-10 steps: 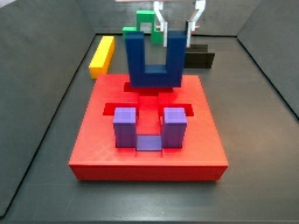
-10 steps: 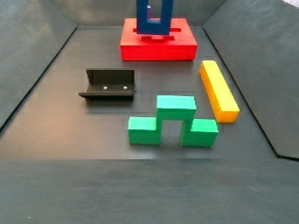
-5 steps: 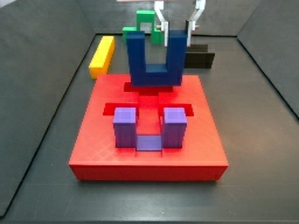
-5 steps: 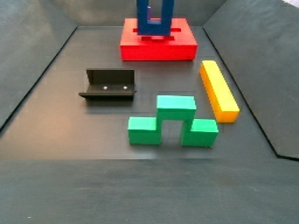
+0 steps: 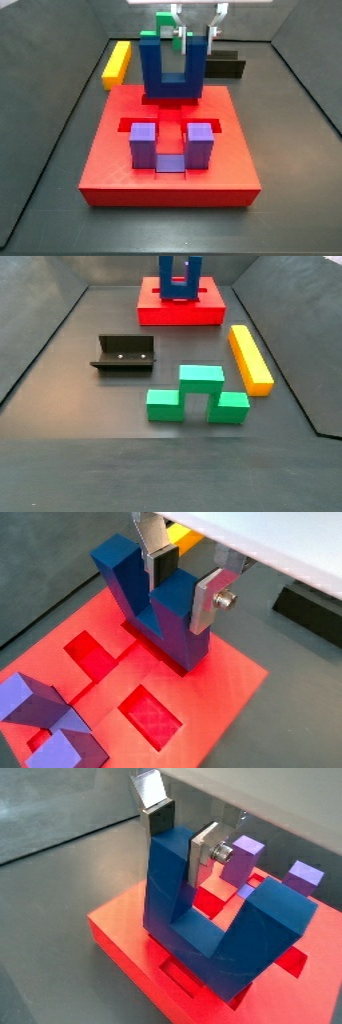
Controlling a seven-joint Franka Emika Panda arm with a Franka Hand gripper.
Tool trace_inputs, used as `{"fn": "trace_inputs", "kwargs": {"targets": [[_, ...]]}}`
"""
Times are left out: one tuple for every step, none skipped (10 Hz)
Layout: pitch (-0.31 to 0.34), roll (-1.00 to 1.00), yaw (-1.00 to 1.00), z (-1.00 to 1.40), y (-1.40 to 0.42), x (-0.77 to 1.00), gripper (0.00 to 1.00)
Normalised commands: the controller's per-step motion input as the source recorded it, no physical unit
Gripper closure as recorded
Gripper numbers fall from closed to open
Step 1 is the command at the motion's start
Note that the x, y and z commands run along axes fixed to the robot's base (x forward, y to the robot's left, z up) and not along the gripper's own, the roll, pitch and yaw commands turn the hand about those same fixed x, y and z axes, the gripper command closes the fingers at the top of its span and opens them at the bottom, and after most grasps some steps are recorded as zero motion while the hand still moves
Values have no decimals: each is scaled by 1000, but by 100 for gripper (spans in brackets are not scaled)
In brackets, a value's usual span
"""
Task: Pick up the blue object. Move up. Place the blue object on the fixture. Regrasp the blue object. Move to above the board. Insert the blue object.
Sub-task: Insert the blue object.
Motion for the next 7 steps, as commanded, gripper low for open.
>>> {"fn": "trace_inputs", "kwargs": {"targets": [[-101,10,6,-129,-86,-114,100],[-81,19,17,-120,-91,0,100],[-74,34,29,-129,-111,0,100],[-56,47,80,-137,-46,0,100],[-50,63,54,-186,0,0,100],[-44,71,0,-220,0,0,100],[-26,104,-9,-177,166,0,100]]}}
